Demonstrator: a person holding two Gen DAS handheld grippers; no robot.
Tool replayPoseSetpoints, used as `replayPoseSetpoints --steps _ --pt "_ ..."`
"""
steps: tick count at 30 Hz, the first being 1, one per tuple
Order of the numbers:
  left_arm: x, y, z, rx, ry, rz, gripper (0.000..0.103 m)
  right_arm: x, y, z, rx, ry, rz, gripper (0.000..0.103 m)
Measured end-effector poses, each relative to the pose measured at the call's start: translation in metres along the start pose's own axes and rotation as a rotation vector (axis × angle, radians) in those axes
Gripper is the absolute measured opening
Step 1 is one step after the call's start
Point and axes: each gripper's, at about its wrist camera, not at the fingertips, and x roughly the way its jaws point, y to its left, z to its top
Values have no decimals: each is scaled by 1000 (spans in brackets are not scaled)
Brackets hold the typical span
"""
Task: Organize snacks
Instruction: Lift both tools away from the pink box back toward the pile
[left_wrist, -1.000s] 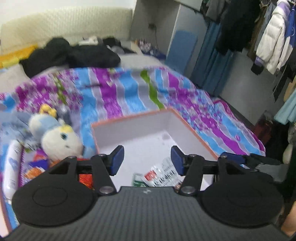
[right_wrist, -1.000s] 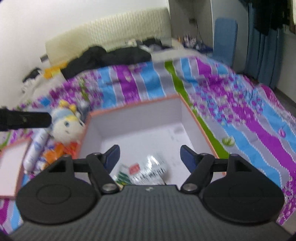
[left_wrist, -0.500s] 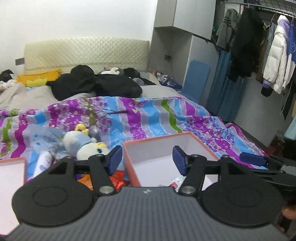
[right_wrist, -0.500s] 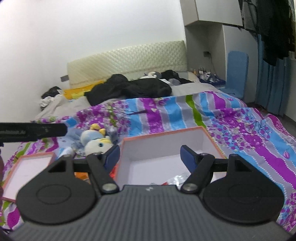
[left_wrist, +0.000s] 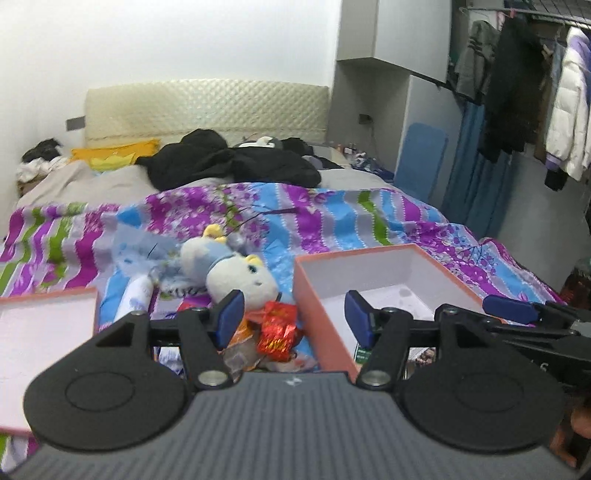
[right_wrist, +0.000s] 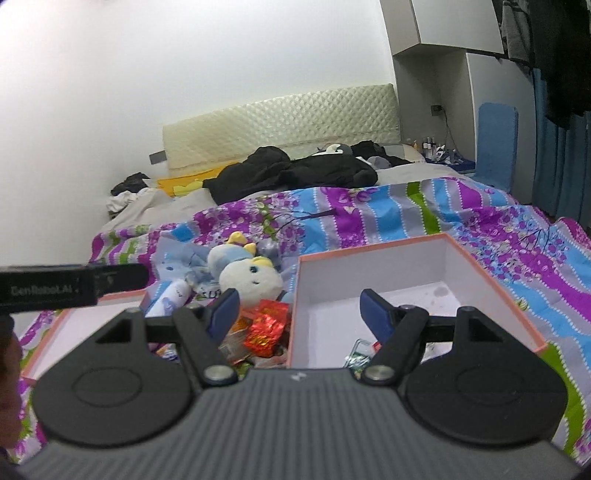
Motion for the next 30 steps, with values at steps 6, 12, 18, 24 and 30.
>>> replayPoseSetpoints --steps 6,12,18,24,30 --pt "-21 24 -29 -67 12 44 66 -8 16 -19 -22 8 12 74" --pt "-37 44 -50 -137 -4 78 66 -12 31 -36 -36 15 28 74" --pt "-35 55 -75 -151 34 103 66 -12 45 -57 -58 47 44 74" --pt "-33 68 -105 -180 88 121 66 -15 55 -78 -65 74 48 74" --pt "-38 87 -136 -229 126 153 66 -15 66 -102 -83 108 59 74"
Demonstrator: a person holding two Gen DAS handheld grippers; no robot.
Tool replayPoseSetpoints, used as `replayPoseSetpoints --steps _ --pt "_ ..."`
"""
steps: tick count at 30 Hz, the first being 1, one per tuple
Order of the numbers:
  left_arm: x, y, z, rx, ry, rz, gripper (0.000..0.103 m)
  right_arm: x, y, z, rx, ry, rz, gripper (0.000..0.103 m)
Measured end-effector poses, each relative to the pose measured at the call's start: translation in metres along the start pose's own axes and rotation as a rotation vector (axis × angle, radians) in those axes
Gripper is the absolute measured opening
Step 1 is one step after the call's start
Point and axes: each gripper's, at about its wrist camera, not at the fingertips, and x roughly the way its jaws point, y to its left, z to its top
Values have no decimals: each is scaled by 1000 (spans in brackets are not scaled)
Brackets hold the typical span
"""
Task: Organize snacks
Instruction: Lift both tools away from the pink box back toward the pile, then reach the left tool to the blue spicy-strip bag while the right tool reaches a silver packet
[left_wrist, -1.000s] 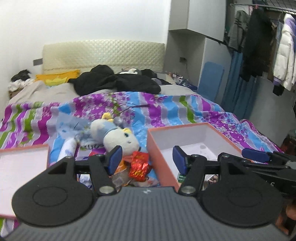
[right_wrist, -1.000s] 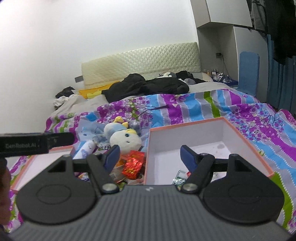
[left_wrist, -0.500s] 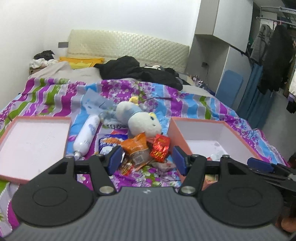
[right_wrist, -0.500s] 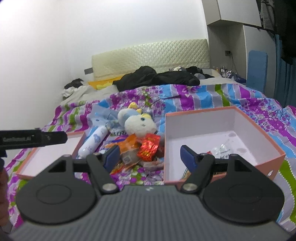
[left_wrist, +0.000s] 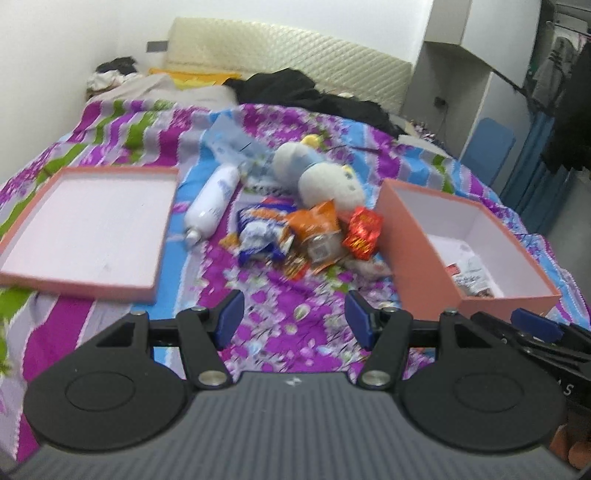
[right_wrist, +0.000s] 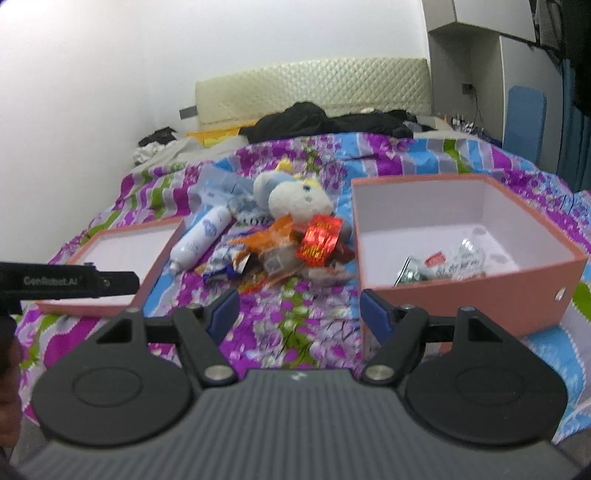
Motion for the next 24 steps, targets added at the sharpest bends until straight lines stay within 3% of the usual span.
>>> replayPoseSetpoints --steps 8,24 --pt "14 28 -21 -61 41 54 66 13 26 -12 -45 21 20 73" --pt "91 58 -7 -136 29 83 66 80 61 -13 -280 -2 -38 70"
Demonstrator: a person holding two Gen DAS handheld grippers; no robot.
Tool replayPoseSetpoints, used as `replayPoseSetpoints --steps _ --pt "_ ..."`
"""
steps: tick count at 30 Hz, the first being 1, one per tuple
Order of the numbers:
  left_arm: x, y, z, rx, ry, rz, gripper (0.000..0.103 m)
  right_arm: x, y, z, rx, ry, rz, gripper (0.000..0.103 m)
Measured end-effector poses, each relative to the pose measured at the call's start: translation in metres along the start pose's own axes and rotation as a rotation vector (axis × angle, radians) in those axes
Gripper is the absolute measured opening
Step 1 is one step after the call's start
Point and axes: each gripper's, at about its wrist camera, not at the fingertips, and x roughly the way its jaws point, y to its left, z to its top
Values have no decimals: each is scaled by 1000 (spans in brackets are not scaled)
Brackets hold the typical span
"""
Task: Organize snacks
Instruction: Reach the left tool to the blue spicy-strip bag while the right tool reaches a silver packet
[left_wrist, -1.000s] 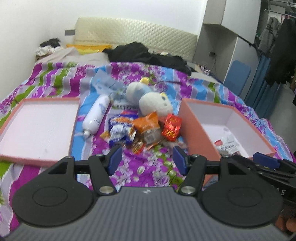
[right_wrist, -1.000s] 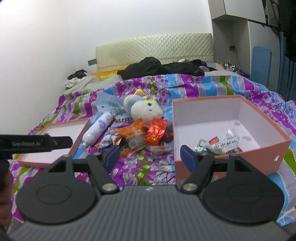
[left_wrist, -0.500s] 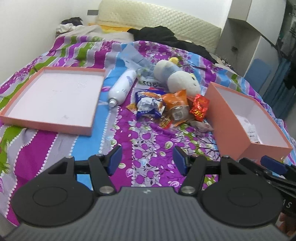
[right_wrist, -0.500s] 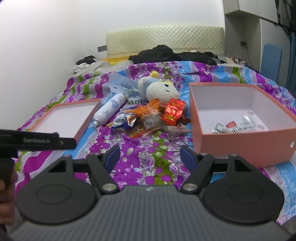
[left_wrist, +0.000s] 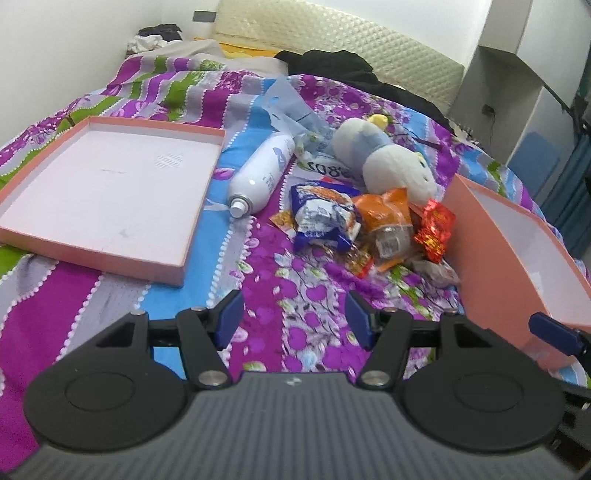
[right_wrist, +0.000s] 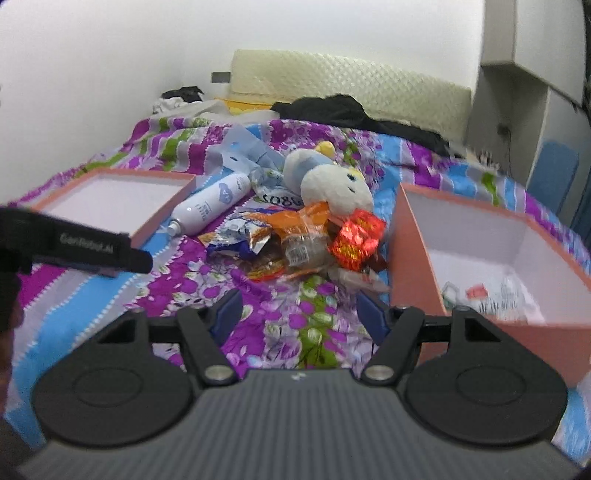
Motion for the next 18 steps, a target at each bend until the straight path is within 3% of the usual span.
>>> replayPoseSetpoints --steps 9,18 --pt "62 8 29 -8 26 -27 67 75 13 8 -95 39 -44 66" --pt "125 -21 63 68 38 -75 73 145 -5 6 -175 128 -140 62"
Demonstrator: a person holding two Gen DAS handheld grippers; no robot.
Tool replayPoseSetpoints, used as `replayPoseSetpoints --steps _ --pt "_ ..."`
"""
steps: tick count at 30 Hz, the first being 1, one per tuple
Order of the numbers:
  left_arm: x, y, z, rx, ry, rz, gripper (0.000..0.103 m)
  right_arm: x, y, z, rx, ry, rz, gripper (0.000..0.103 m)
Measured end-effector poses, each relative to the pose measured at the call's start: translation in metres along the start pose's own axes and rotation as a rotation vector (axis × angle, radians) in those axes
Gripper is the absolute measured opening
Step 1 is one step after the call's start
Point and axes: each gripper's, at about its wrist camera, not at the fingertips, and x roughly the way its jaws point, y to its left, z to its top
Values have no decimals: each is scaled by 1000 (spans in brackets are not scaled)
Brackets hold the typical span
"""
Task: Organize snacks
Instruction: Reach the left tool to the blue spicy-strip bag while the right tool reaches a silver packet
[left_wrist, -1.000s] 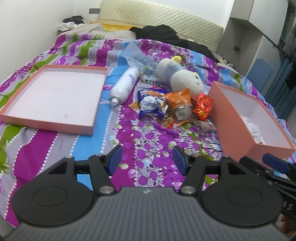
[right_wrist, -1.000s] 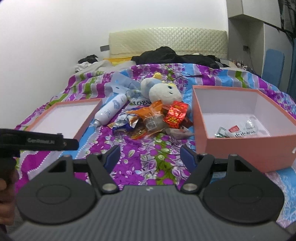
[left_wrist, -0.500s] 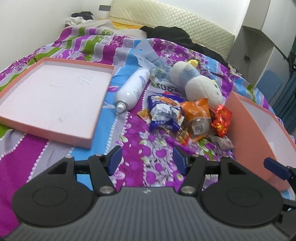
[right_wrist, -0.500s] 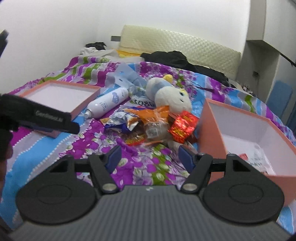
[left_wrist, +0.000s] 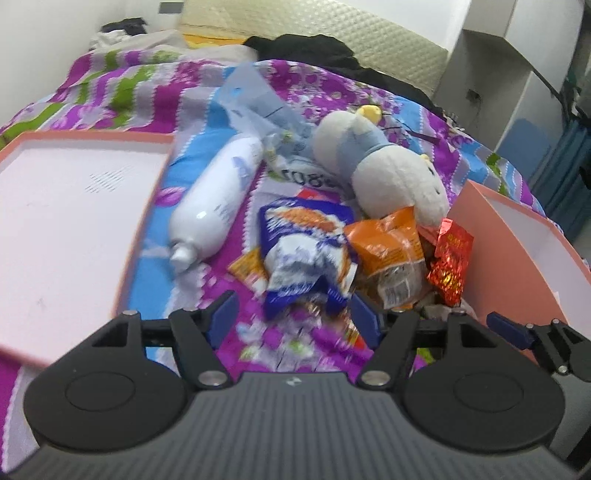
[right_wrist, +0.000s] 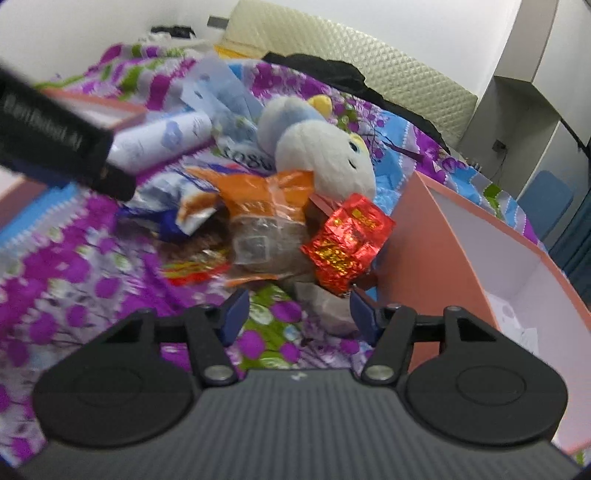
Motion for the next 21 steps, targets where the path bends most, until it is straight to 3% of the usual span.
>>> replayPoseSetpoints --steps 5,11,13,17,21 --pt "28 -13 14 33 18 -30 79 19 1 -1 -63 28 -27 62" --pt "60 -21 23 78 45 -3 80 41 2 -4 -141 56 -76 61" --pt "70 -22 25 95 57 5 80 48 0 -5 -141 75 -72 54" --pt "87 -25 25 127 68 43 80 56 0 -8 -135 101 -72 53" --pt "100 -25 24 132 98 45 80 58 2 -11 -154 111 -85 38"
